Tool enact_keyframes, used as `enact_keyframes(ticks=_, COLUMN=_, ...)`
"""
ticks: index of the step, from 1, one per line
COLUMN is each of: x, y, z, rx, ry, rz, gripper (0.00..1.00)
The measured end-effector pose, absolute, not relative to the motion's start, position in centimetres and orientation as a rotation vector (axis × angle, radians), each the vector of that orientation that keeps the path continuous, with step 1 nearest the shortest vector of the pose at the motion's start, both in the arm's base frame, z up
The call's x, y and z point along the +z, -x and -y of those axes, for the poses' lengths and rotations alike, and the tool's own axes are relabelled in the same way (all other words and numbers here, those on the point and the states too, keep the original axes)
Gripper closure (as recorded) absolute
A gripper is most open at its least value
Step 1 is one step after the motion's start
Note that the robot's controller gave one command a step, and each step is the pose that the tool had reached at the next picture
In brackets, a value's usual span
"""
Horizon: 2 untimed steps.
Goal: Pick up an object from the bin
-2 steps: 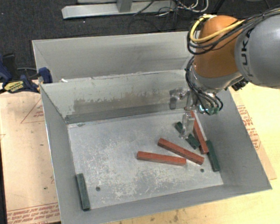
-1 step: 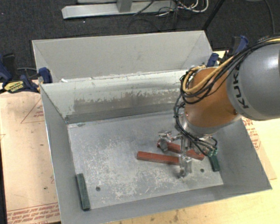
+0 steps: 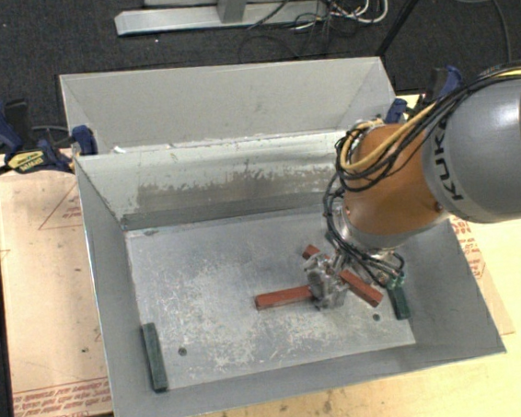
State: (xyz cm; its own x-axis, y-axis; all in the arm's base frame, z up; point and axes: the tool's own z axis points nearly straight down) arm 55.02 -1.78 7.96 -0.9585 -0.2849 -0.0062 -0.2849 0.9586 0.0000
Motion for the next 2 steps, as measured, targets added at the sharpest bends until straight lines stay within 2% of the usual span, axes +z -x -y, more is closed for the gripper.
enact_keyframes(ticks=1, x=7.8, y=-54.9, z=1.8, rx=0.002, ry=0.453, rz=-3.107, gripper=0.00)
enact_keyframes(ticks=2, x=7.0, y=-55.6, z=-3.9, rx=0.005, ry=0.179, rz=-3.134, gripper=0.00)
